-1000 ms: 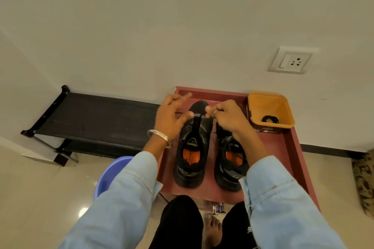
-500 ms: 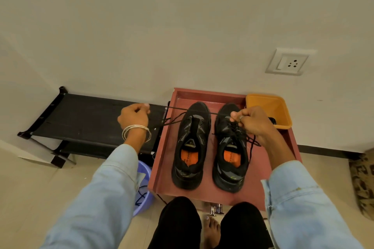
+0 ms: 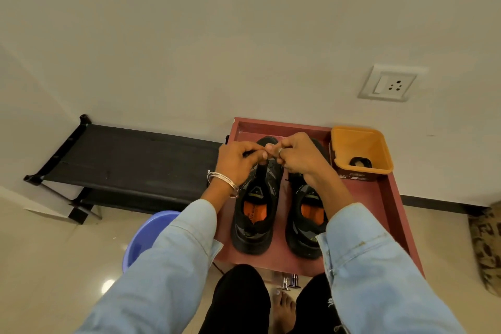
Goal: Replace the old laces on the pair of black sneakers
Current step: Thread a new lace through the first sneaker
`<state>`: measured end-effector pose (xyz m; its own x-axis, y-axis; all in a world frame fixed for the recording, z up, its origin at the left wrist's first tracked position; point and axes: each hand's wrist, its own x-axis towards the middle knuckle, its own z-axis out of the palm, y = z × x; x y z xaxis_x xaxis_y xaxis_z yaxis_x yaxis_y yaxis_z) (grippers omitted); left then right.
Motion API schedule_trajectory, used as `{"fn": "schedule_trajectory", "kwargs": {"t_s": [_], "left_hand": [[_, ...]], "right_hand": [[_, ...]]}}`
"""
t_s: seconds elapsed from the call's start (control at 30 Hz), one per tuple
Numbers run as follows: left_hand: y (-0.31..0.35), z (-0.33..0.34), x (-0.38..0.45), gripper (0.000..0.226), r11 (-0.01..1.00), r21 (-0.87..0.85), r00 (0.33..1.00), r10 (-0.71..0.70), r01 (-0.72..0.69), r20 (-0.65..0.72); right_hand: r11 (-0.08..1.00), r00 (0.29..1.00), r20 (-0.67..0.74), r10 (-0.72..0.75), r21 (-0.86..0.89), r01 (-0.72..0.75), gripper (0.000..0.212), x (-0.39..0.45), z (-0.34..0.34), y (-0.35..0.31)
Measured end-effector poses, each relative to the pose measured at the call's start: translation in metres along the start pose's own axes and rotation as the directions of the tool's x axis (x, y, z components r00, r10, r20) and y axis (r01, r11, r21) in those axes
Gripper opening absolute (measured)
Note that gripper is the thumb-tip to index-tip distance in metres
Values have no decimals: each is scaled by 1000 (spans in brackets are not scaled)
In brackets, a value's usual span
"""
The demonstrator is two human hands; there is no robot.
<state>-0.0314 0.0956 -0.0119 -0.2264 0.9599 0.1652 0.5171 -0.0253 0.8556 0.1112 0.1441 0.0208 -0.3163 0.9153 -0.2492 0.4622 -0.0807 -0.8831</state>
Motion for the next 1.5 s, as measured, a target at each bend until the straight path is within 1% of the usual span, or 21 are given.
{"fn": "schedule_trajectory", "kwargs": {"t_s": [0.1,0.23,0.33,0.4,0.43,0.5,0.57,0.6,0.63,0.7,0.73,0.83,0.93,1.03,1.1,1.17,1.2,1.27,1.37,1.43,1.5], "left_hand": [[-7,-11,1,9,991,-70,982,-127,118,-139],[-21,-32,3,16,933,-165,835,-359,319,-418],[-28,-35,3,17,858,-241,723,-513,454,-464],[-34,-32,3,15,827,-207,693,-553,523,-461],[-36,-30,3,14,830,-125,705,-532,543,-470],[-35,-25,1,27,865,108,798,-396,491,-454],[-27,-20,1,43,928,284,938,-149,242,-313],[-21,-17,2,48,950,300,980,-27,85,-195],[-15,-12,4,50,963,269,997,53,-34,-62],[-8,-1,8,49,981,136,986,125,-139,111],[-5,3,8,45,990,64,986,118,-126,122],[-2,9,14,34,996,-92,1000,3,-1,27],[-9,8,22,26,1000,-4,999,-27,28,24],[-16,6,25,19,999,51,993,-16,10,119],[-23,7,26,16,995,95,988,-37,23,150],[-31,10,26,13,989,139,989,-77,59,124],[-35,13,25,12,984,156,991,-101,88,83],[-39,20,25,10,975,169,989,-149,145,11],[-42,35,27,10,961,193,978,-207,200,18],[-46,46,29,10,940,266,972,-231,214,35],[-51,54,33,11,915,336,968,-247,223,32]], "right_hand": [[998,999,14,37,43,-38,25,-5,-12,7],[996,997,36,73,52,-75,26,-10,-31,24],[996,995,31,92,15,-92,26,-8,-35,31],[996,995,47,89,-1,-89,25,-6,-33,33],[997,995,58,78,-11,-77,26,-5,-31,33],[999,997,73,37,-25,-35,26,-3,-26,30],[1000,997,71,-2,-9,3,17,2,-20,25],[1000,998,60,-1,12,1,11,5,-16,21],[999,999,43,9,33,-11,6,8,-12,17],[999,1000,12,15,52,-16,7,14,-5,8],[999,1000,12,9,46,-9,10,17,-2,5],[999,1000,9,19,31,-19,15,25,4,3],[994,999,6,41,105,-42,23,32,7,11],[978,997,19,70,194,-73,20,31,12,21],[954,992,-11,123,276,-116,20,30,16,29],[944,983,-76,165,301,-135,14,30,18,40],[956,978,-116,172,260,-137,13,31,20,46],[987,975,-161,152,81,-140,20,32,23,54],[966,982,-62,181,-178,-189,45,26,30,55],[951,974,-4,228,-214,-223,50,24,36,53],[953,969,-19,248,-173,-247,41,24,39,54]]}}
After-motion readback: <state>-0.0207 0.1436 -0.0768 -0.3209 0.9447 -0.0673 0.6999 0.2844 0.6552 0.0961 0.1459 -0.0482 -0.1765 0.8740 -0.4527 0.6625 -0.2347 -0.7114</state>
